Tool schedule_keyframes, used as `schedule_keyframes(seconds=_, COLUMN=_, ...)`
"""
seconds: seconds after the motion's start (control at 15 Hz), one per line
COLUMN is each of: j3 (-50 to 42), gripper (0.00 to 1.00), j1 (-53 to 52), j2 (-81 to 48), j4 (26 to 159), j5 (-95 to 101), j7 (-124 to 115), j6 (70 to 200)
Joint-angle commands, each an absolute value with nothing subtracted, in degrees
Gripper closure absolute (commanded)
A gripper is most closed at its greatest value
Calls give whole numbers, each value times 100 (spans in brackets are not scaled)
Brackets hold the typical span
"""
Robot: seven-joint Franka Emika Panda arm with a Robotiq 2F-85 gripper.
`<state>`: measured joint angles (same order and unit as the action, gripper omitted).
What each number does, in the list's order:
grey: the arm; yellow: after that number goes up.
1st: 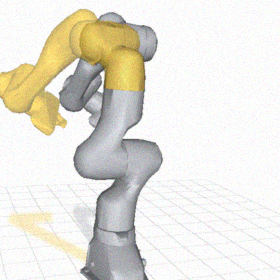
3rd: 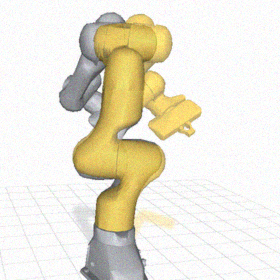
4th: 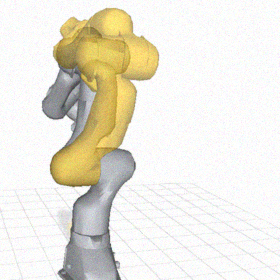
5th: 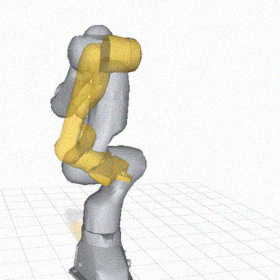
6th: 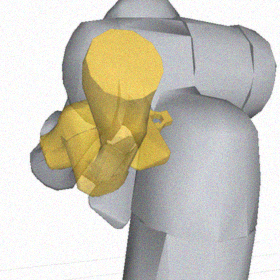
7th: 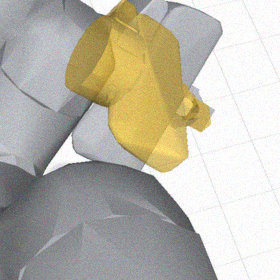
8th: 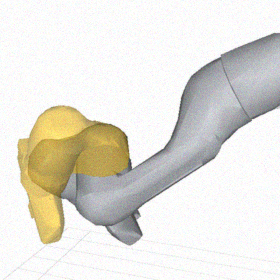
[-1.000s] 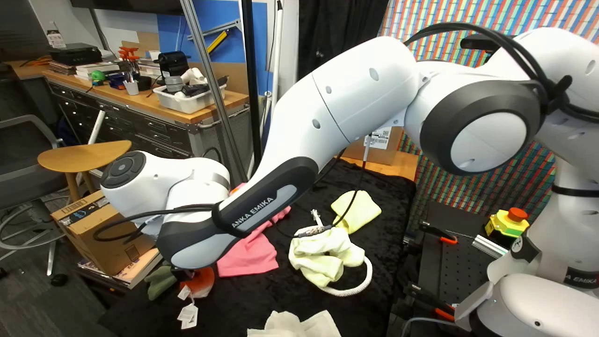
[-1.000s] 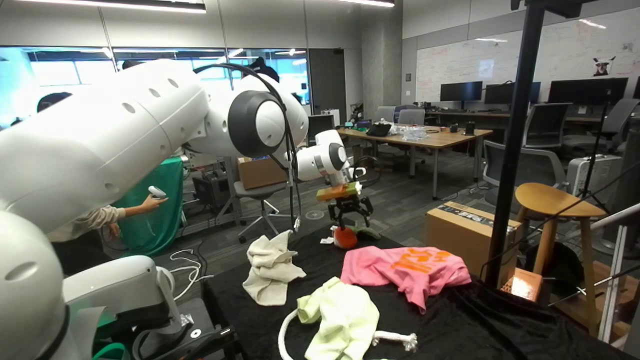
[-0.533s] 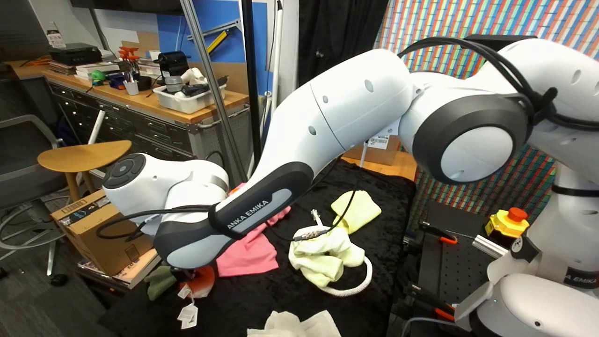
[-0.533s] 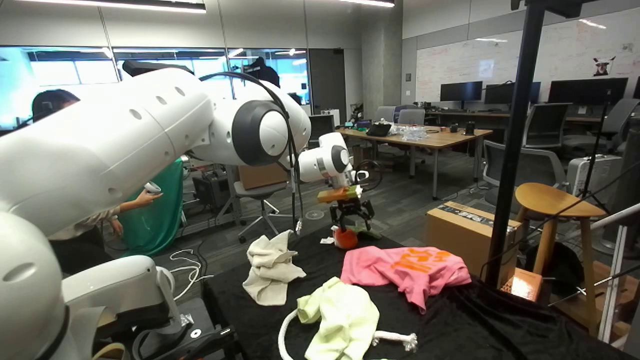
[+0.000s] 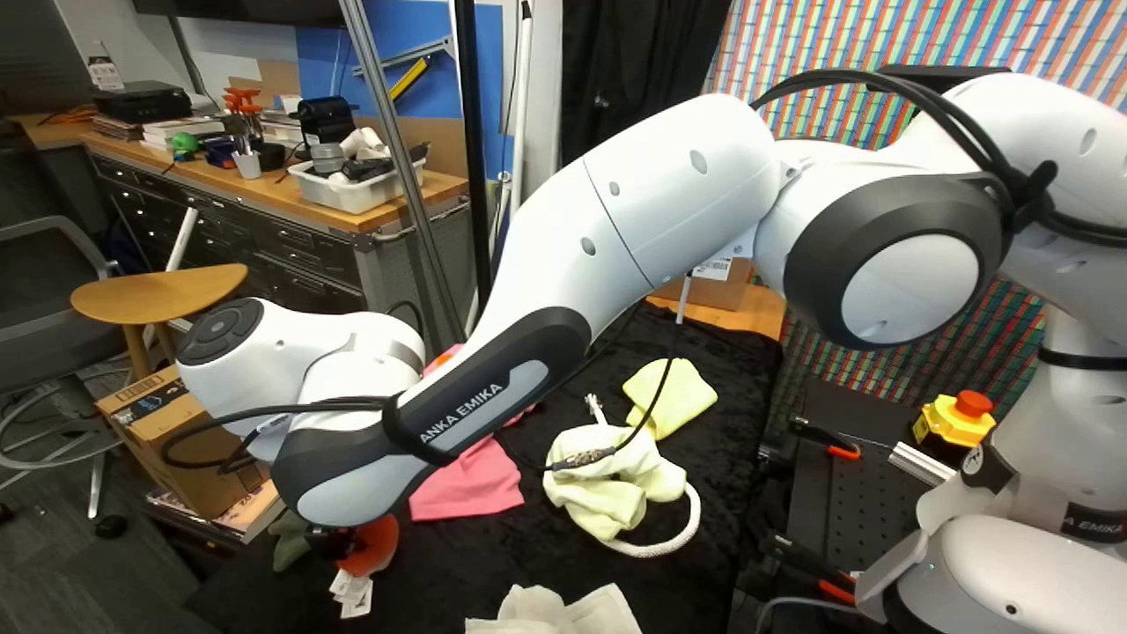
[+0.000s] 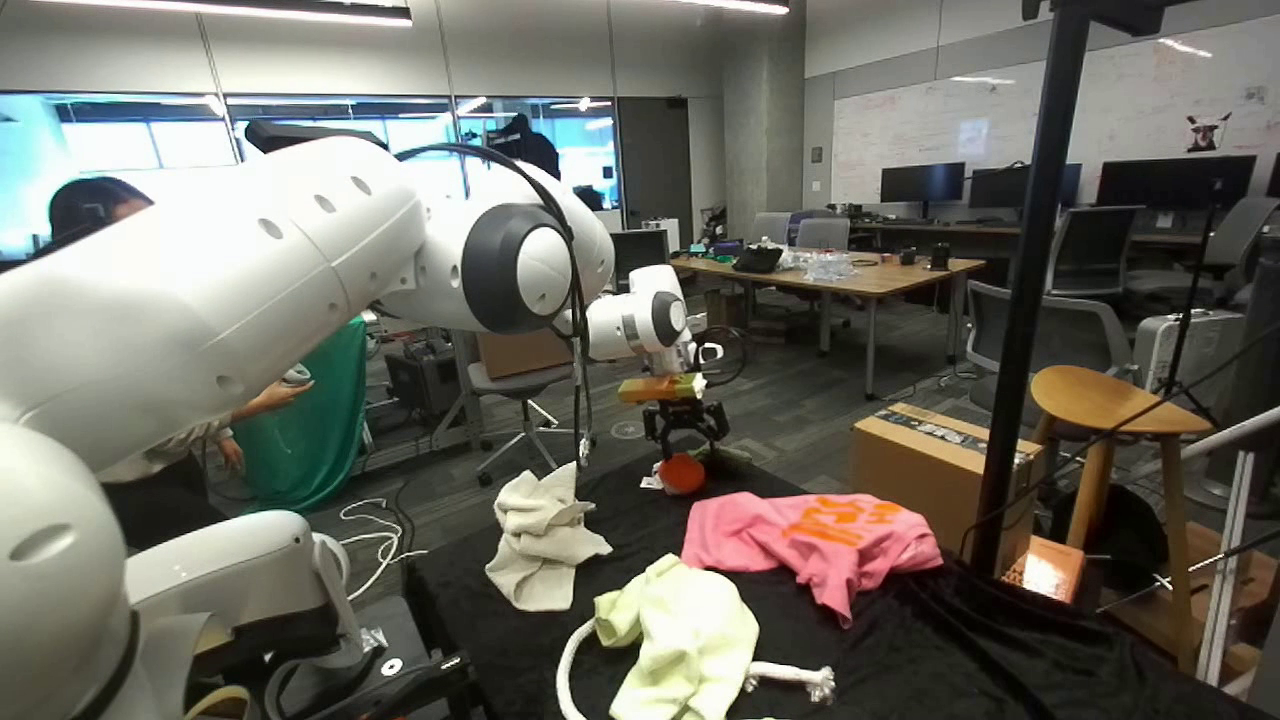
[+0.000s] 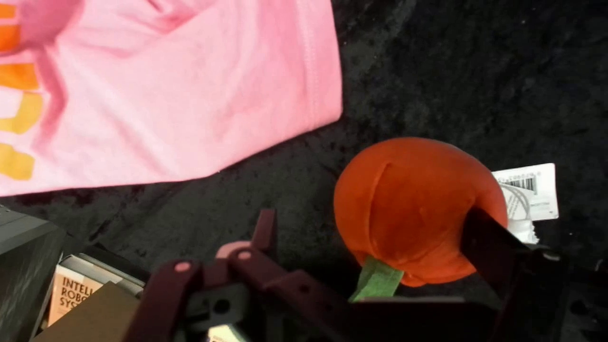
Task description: Group up the objects on the table
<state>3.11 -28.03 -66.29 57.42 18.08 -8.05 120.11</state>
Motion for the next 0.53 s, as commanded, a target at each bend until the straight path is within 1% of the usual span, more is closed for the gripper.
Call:
schedule_keyframes(seconds=0.0, j3=453, gripper=0, j1=-2716, j2=-6560, j4=5822, j5=1602, j7=-861, j6=12059)
schedule_keyframes(seconds=0.47, j3=500, gripper=0, j1=-2463, j2=-6242, j4=6589, j5=1369, j7=-1075, j6=12881)
